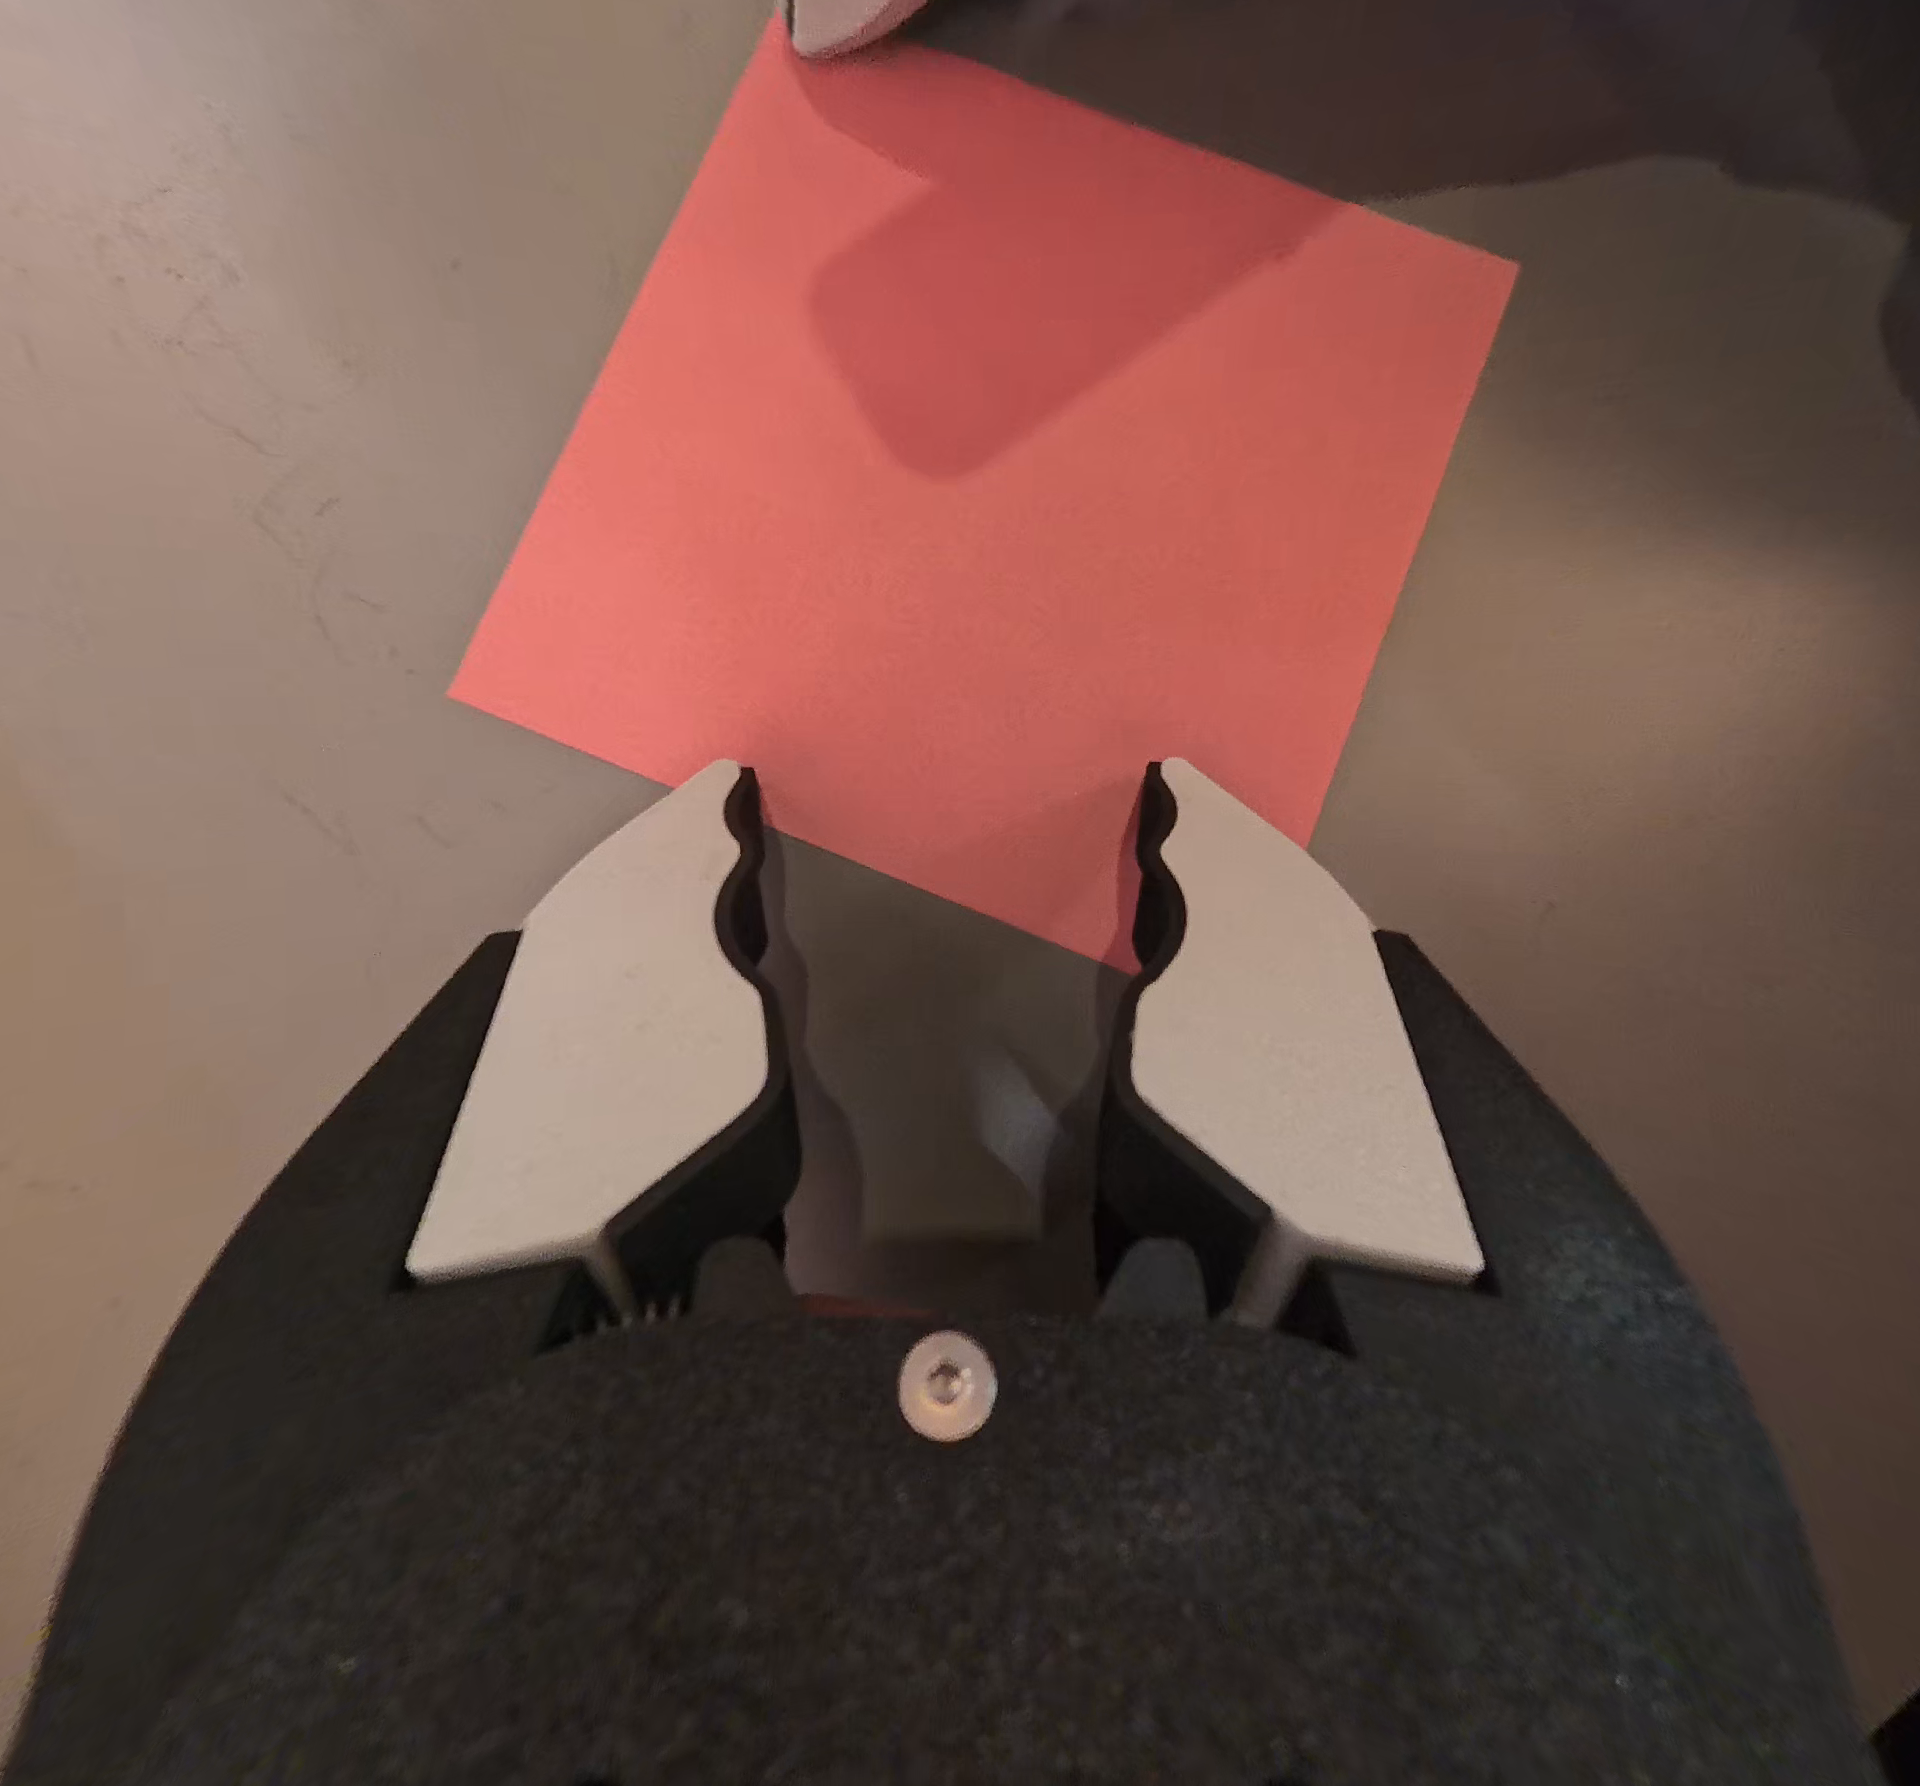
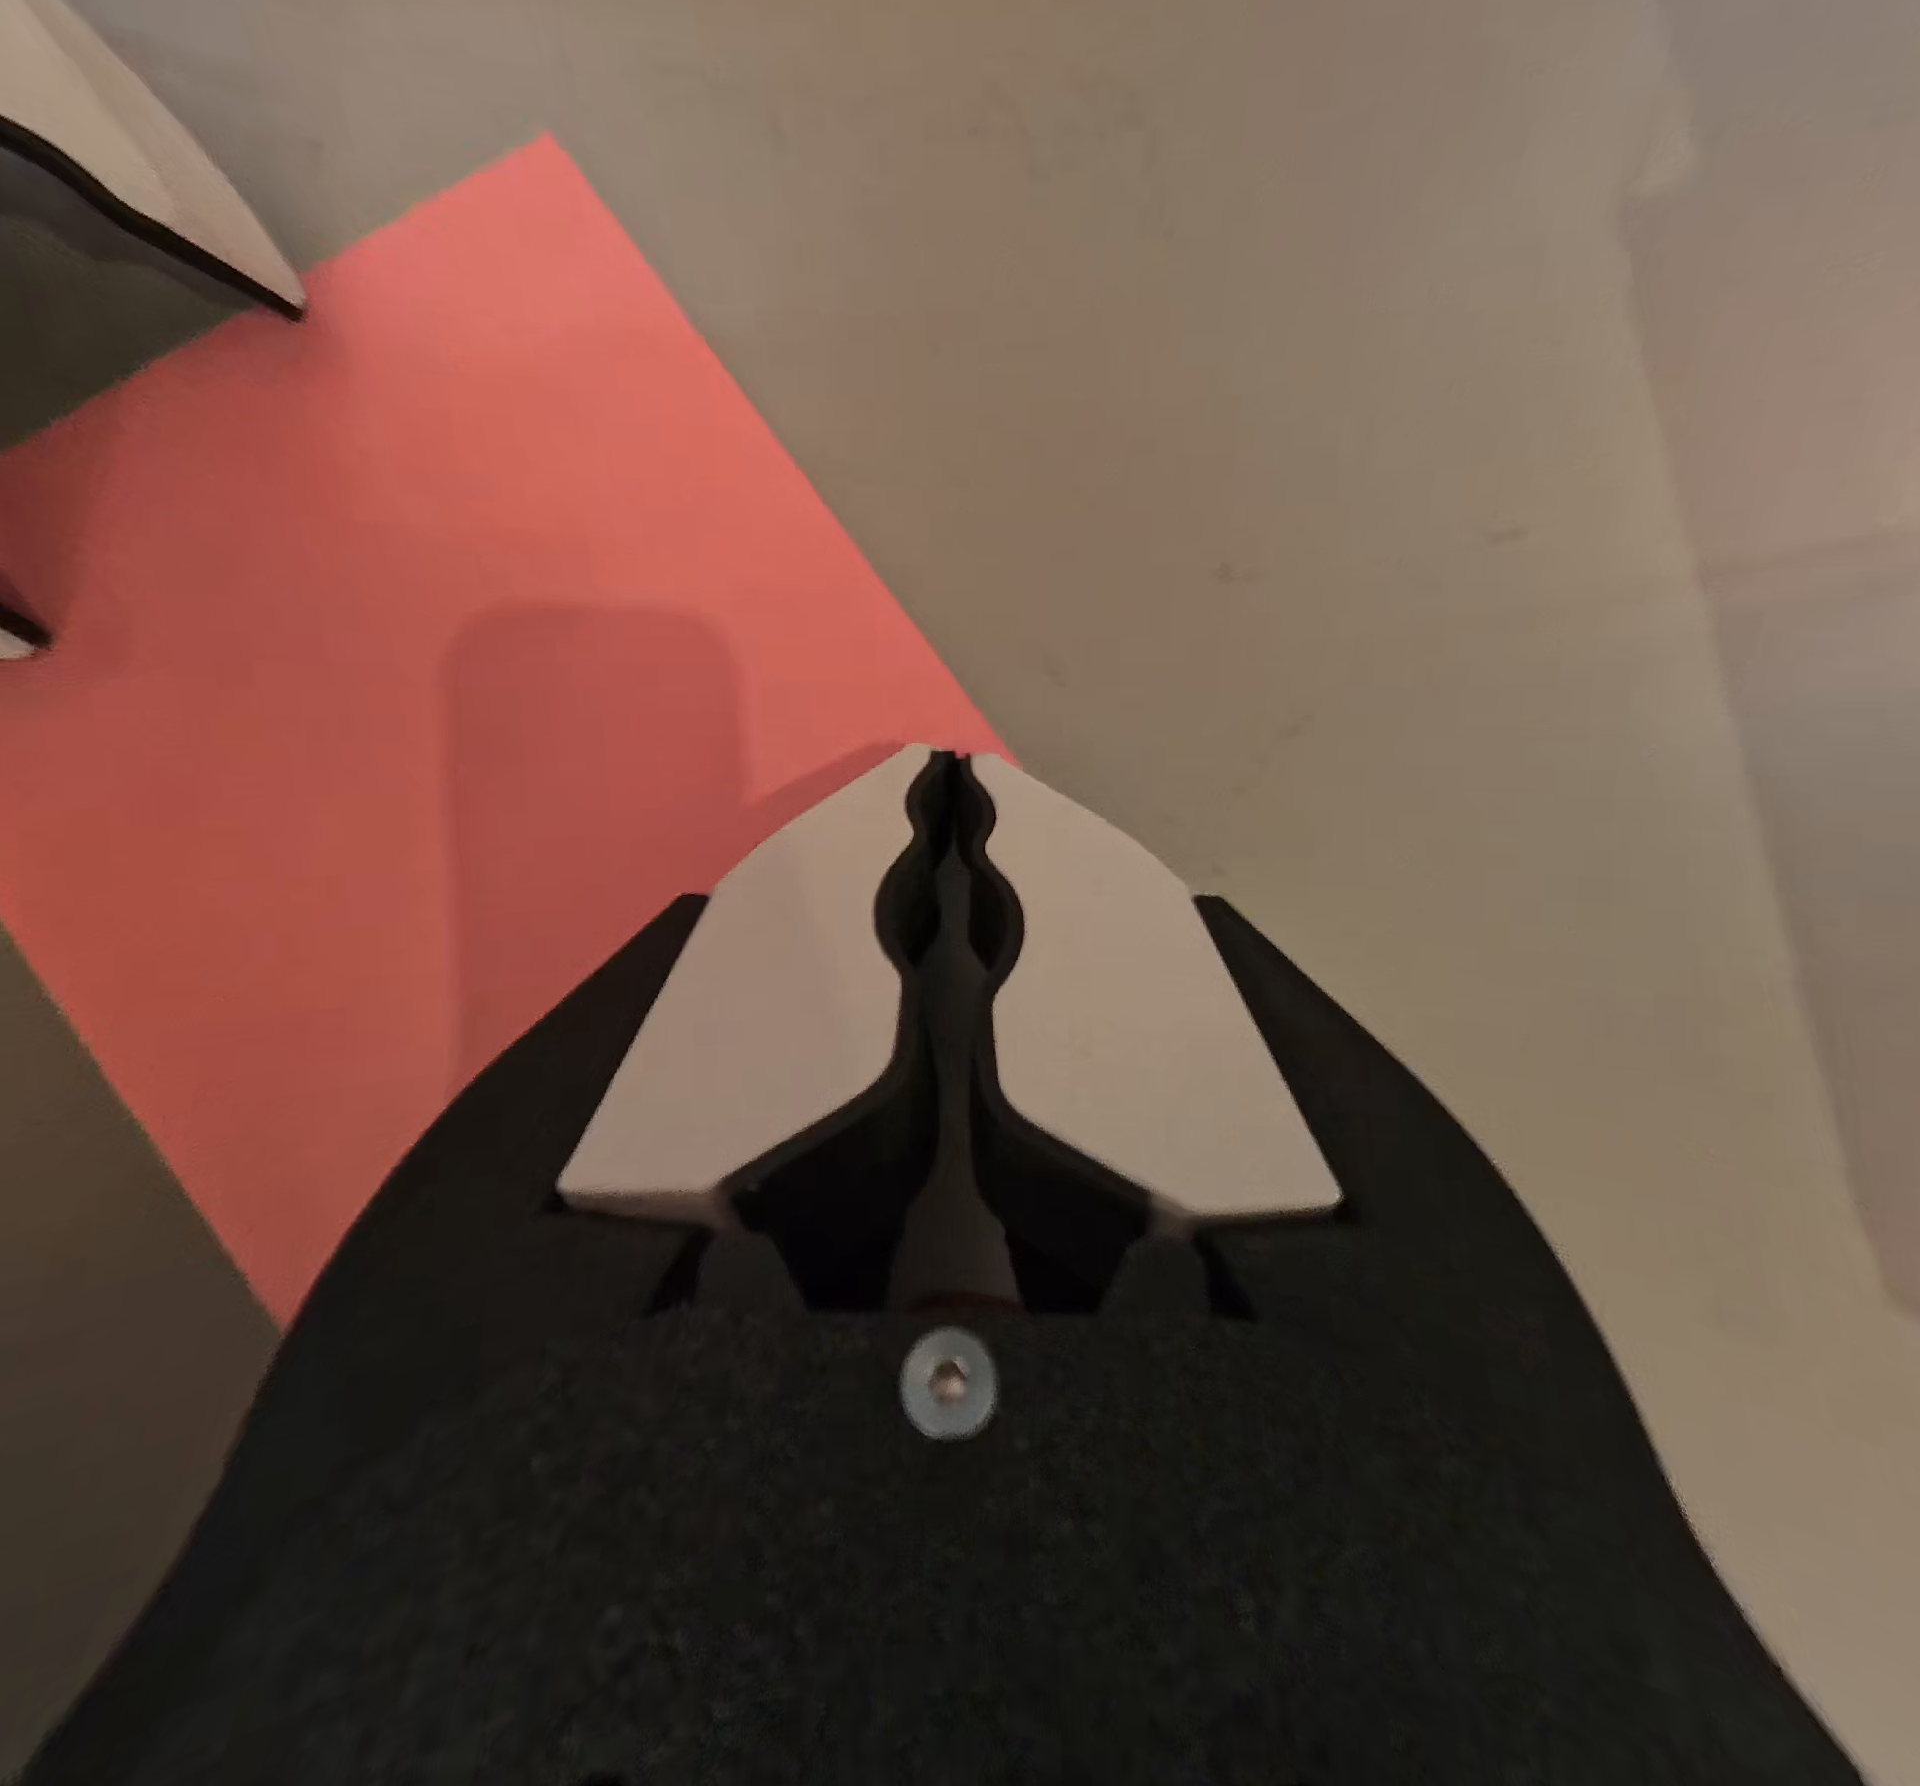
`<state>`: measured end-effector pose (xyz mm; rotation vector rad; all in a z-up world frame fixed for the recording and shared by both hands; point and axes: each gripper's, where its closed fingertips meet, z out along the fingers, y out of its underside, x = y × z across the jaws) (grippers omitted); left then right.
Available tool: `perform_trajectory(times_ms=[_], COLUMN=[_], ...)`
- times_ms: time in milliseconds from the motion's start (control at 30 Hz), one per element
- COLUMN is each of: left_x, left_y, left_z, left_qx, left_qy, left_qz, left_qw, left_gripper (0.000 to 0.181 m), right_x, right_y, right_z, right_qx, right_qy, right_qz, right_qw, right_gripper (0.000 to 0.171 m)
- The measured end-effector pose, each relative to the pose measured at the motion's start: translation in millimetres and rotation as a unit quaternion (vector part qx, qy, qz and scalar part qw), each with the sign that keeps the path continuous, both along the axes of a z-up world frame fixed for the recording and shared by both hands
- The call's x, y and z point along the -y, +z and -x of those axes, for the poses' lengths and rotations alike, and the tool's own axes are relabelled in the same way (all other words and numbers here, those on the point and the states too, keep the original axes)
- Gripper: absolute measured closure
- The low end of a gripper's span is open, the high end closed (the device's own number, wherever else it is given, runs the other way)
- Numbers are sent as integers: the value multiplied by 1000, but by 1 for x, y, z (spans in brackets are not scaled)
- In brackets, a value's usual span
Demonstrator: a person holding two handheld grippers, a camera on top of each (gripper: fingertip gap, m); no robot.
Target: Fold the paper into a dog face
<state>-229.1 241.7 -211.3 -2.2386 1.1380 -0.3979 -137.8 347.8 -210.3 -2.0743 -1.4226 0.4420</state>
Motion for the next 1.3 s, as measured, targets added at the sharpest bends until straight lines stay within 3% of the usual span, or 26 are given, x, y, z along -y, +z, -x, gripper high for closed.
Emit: perform_trajectory(times_ms=[100, 167, 233, 367, 433, 967, 1133, 1300], left_x=[0, 0, 0, 0, 0, 1, 2, 2], left_y=[0, 0, 0, 0, 0, 0, 0, 0], left_z=[0, 0, 0, 0, 1, 1, 0, 1], left_qx=[-1, 0, -1, -2, -3, -5, -5, -5], left_qy=[0, -1, -2, -1, -1, -3, -5, -7], left_qz=[0, 0, 0, 1, 1, 2, 2, 3], left_qw=[1000, 1000, 1000, 1000, 1000, 1000, 1000, 1000], left_gripper=[112, 112, 112, 112, 112, 112, 112, 112], right_x=[11, 5, 1, 12, 12, 31, 53, 70], right_y=[1, 6, 13, 10, 6, 12, 36, 85], right_z=[7, 3, -5, -10, -9, 24, 43, 49], right_qx=[-25, -29, -31, -32, -23, -119, -210, -343], right_qy=[13, -3, -21, -45, -43, -18, 30, 87], right_qz=[35, 10, -6, 62, 56, 152, 236, 297], right_qw=[999, 1000, 999, 997, 997, 981, 948, 887], right_gripper=[171, 171, 158, 129, 122, 123, 126, 127])
